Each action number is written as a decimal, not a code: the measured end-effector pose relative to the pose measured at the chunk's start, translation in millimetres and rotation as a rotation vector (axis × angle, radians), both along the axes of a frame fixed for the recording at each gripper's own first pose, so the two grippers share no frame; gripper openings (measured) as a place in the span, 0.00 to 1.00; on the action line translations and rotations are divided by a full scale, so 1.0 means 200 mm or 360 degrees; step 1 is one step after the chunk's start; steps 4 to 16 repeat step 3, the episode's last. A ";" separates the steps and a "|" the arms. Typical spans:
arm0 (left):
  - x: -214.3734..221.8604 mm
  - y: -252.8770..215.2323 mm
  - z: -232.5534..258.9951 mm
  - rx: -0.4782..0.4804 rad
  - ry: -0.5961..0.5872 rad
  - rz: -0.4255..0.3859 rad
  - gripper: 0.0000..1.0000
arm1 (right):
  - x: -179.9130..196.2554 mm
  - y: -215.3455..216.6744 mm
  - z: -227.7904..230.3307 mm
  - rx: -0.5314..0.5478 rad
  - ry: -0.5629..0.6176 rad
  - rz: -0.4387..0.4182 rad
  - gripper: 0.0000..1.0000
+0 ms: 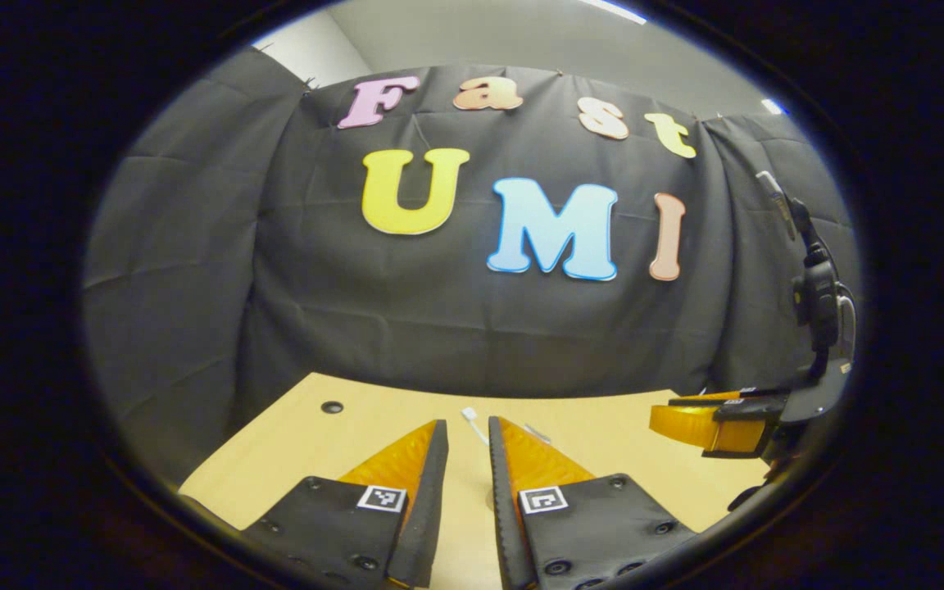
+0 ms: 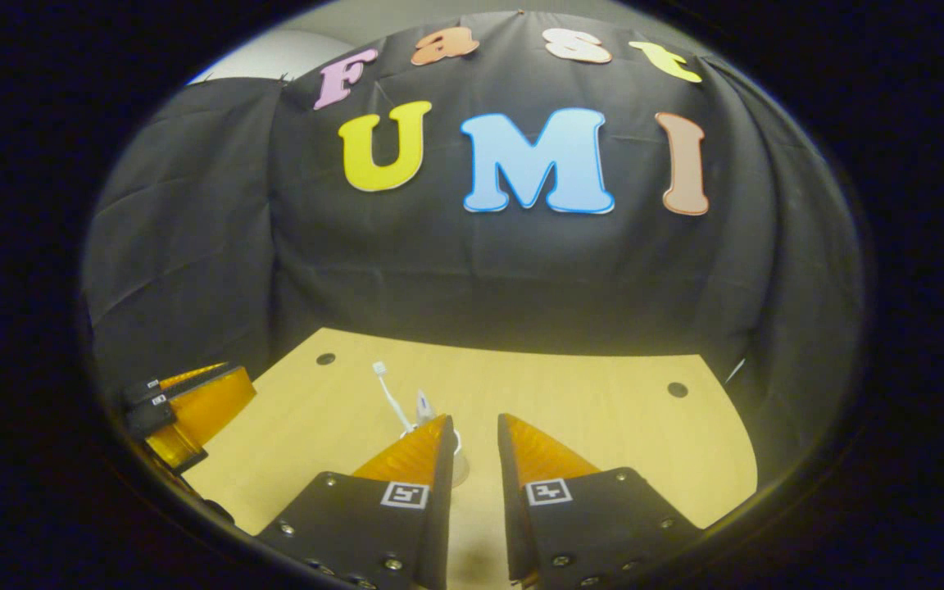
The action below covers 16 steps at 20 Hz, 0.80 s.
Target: Put the toothbrush and toothpaste on the desktop into the cup, then pick up the cup and place it on the coaster on the desktop.
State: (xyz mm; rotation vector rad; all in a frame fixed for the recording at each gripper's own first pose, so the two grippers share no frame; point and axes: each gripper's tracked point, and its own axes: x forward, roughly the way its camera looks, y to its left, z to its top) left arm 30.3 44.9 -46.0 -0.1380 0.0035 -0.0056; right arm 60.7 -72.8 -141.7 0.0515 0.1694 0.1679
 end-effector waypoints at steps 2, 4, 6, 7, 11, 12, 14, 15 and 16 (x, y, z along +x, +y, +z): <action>0.02 -0.11 0.08 0.0022 -0.0042 -0.0029 0.28 | -0.04 -0.08 0.07 0.0018 -0.0077 -0.0060 0.28; 0.03 -0.16 0.13 0.0035 -0.0067 -0.0040 0.27 | -0.06 -0.11 0.11 0.0018 -0.0119 -0.0079 0.28; 0.03 -0.16 0.13 0.0035 -0.0067 -0.0040 0.27 | -0.06 -0.11 0.11 0.0018 -0.0119 -0.0079 0.28; 0.03 -0.16 0.13 0.0035 -0.0067 -0.0040 0.27 | -0.06 -0.11 0.11 0.0018 -0.0119 -0.0079 0.28; 0.03 -0.16 0.13 0.0035 -0.0067 -0.0040 0.27 | -0.06 -0.11 0.11 0.0018 -0.0119 -0.0079 0.28; 0.03 -0.16 0.13 0.0035 -0.0067 -0.0040 0.27 | -0.06 -0.11 0.11 0.0018 -0.0119 -0.0079 0.28; 0.03 -0.16 0.13 0.0035 -0.0067 -0.0040 0.27 | -0.06 -0.11 0.11 0.0018 -0.0119 -0.0079 0.28; 0.03 -0.16 0.13 0.0035 -0.0067 -0.0040 0.27 | -0.06 -0.11 0.11 0.0018 -0.0119 -0.0079 0.28; 0.03 -0.16 0.13 0.0035 -0.0067 -0.0040 0.27 | -0.06 -0.11 0.11 0.0018 -0.0119 -0.0079 0.28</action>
